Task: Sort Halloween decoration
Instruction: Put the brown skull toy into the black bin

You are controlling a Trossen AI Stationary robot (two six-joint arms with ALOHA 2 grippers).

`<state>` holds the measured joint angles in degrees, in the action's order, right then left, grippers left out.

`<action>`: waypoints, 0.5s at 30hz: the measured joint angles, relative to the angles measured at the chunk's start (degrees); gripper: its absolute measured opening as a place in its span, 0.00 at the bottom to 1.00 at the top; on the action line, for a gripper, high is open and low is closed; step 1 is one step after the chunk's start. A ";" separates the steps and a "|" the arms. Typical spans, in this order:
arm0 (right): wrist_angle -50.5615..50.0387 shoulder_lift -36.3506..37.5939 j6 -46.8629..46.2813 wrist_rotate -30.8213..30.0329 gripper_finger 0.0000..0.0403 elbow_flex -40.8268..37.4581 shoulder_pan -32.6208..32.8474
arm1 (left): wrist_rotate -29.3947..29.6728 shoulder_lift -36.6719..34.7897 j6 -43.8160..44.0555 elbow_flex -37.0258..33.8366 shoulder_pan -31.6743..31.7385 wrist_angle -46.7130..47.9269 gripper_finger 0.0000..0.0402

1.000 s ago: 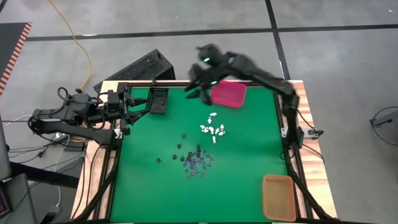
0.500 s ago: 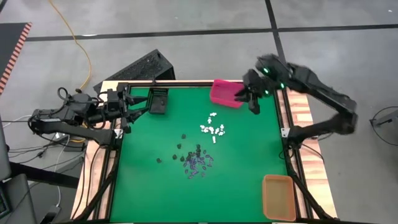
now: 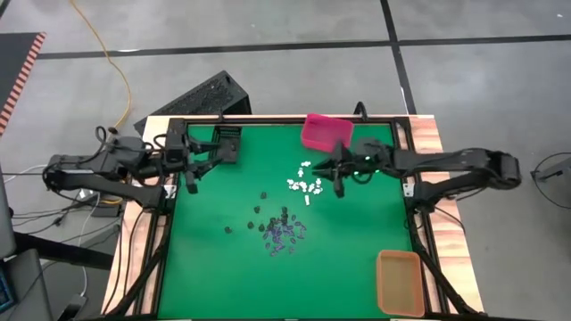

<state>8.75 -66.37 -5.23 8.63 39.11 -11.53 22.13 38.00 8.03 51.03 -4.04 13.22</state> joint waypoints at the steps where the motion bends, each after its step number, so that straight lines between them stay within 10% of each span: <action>1: 1.85 -2.50 0.93 -0.14 0.30 0.01 0.65 | -0.02 0.28 0.00 0.00 -0.01 0.00 0.50; 15: 20.46 -32.40 7.04 1.11 0.61 12.44 3.73 | -0.42 0.59 0.24 0.00 0.01 -0.08 0.50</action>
<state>29.21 -98.77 1.81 9.74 51.54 -7.79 21.71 38.59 8.27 51.03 -4.03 13.15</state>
